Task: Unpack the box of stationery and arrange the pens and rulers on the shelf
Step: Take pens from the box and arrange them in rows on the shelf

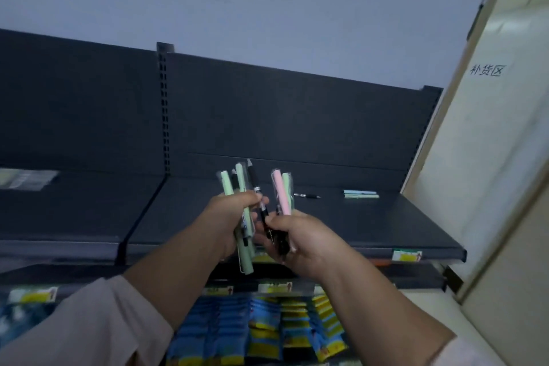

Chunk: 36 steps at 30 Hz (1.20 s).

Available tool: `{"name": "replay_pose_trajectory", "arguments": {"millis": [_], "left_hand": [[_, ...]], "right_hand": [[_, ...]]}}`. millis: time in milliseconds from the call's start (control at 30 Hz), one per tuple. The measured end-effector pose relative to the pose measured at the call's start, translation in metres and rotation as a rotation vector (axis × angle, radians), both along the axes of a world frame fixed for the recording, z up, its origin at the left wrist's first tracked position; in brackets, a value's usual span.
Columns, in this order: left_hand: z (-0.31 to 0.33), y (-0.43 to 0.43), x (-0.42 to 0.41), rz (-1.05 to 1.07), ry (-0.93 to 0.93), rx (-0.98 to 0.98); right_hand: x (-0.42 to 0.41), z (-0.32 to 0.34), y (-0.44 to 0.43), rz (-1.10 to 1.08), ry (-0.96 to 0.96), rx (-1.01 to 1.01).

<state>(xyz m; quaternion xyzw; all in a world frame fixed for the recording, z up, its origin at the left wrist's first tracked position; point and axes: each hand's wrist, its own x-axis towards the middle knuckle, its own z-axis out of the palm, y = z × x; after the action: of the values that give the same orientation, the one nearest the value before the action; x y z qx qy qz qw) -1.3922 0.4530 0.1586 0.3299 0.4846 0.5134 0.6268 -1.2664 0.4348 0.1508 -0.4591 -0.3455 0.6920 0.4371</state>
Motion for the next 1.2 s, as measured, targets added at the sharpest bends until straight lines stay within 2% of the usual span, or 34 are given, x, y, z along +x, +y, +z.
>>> {"name": "replay_pose_trajectory", "arguments": {"millis": [133,233,333,500,600,733,933,1067,1200], "left_hand": [[-0.004,0.025,0.02,0.021,0.198,0.084],[-0.007,0.051,0.028,-0.068,0.405,0.154],[-0.016,0.086,0.037,-0.185,0.551,0.21],[-0.03,0.15,0.055,-0.372,0.732,0.288],[-0.038,0.185,0.067,-0.459,0.801,0.31],[-0.047,0.226,0.078,-0.486,0.756,0.28],[-0.056,0.267,0.072,-0.269,0.48,0.049],[-0.065,0.278,0.074,-0.159,0.331,-0.106],[-0.068,0.282,0.088,-0.042,0.237,-0.173]], "right_hand": [[0.036,-0.011,0.022,-0.086,-0.064,0.021],[0.058,-0.016,0.049,-0.282,-0.082,0.006],[0.077,-0.017,0.081,-0.383,-0.06,0.02],[0.094,-0.02,0.137,-0.434,-0.066,0.072],[0.103,-0.027,0.172,-0.435,-0.149,0.086],[0.118,-0.043,0.213,-0.485,-0.223,0.078],[0.15,-0.076,0.261,-0.581,-0.155,-0.09],[0.169,-0.096,0.287,-0.49,-0.26,-0.124],[0.183,-0.102,0.303,-0.313,-0.342,-0.097]]}}
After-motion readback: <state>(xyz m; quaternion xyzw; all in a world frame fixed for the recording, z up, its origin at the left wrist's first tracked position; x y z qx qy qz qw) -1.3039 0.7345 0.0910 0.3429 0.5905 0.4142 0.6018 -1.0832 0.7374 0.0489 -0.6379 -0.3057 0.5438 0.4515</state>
